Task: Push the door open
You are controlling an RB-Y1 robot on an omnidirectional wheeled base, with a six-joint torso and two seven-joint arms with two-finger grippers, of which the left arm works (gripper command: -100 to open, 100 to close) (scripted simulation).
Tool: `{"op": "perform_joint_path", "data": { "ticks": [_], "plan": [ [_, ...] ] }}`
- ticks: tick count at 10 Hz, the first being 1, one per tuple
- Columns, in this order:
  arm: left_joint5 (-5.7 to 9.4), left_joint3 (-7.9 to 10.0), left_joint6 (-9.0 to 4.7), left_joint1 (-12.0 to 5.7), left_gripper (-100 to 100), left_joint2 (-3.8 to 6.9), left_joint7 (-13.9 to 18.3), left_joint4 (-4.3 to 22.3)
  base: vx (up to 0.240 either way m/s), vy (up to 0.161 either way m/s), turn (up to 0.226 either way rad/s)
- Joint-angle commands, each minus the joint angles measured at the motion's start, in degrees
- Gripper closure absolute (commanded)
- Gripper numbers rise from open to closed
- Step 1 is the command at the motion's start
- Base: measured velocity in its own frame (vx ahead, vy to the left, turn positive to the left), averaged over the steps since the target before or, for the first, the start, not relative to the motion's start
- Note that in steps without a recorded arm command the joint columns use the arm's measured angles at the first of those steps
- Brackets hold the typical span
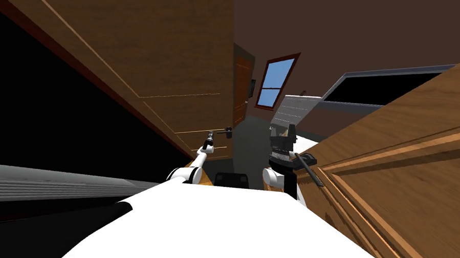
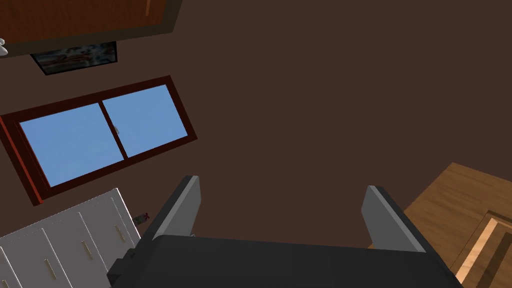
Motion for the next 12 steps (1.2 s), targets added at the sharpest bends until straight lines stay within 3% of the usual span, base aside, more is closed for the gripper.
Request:
{"op": "perform_joint_path", "data": {
  "ticks": [1,6,12],
  "plan": [
    [1.67,-0.25,-0.58,-0.46,-100,0.11,-1.51,0.69,0.039,0.017,0.021],
    [7.52,-1.13,-2.6,-2.05,-100,-0.05,-6.78,3.1,-0.079,-0.019,-0.027],
    [17.09,-2.57,-5.91,-4.65,-100,-1.61,-15.41,7.05,-0.081,-0.028,-0.027]
  ]
}}
